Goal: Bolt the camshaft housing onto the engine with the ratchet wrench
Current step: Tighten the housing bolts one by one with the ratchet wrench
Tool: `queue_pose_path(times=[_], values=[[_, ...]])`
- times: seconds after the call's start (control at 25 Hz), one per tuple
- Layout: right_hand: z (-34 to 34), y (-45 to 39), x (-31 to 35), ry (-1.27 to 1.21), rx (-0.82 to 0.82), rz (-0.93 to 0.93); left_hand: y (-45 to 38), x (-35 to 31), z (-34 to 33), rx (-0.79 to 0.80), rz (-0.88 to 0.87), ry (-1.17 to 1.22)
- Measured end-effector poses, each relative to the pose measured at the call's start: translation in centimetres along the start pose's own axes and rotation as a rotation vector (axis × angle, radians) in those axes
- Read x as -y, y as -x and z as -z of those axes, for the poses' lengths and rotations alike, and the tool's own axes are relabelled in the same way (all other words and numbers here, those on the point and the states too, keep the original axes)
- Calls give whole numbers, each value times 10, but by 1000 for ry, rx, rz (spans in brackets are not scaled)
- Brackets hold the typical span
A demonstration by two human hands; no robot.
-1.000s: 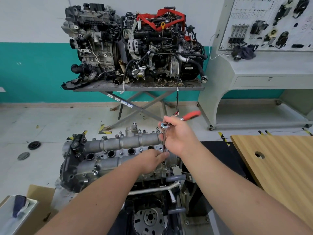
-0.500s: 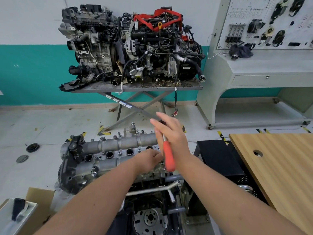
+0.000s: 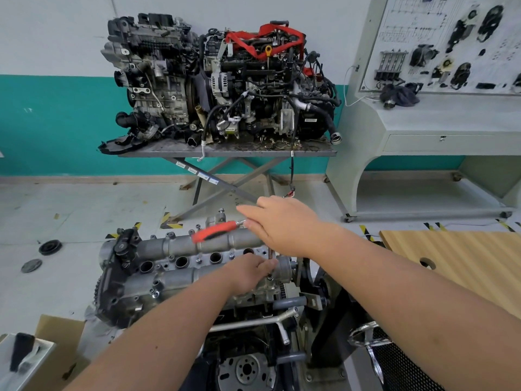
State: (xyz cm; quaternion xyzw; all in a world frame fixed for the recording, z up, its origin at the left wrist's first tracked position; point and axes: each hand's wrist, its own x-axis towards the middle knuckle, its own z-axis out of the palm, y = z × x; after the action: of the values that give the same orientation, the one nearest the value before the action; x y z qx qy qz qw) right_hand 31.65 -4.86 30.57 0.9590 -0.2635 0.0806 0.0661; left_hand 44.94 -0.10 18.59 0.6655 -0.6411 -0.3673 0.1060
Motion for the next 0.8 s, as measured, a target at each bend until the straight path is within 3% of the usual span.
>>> queue_pose_path(times=[0.12, 0.24, 0.32, 0.4, 0.48, 0.56, 0.8], values=[[6, -13, 3, -337, 68, -308, 0, -1, 1, -13, -21, 2], [6, -15, 7, -1224, 86, -727, 0, 0, 1, -14, -38, -14], [1, -10, 14, -1798, -48, -867, 0, 0, 0, -21, -40, -50], [-10, -4, 20, -2101, -215, -867, 1, -2, 1, -26, -44, -50], [-20, 0, 21, -2228, -392, -835, 0, -2, 2, -21, -51, -38], [-25, 5, 22, -2206, -530, -790, 1, -2, 2, -11, -52, -43], [-39, 21, 32, -1573, -572, -697, 3, -5, 2, -20, -51, -27]])
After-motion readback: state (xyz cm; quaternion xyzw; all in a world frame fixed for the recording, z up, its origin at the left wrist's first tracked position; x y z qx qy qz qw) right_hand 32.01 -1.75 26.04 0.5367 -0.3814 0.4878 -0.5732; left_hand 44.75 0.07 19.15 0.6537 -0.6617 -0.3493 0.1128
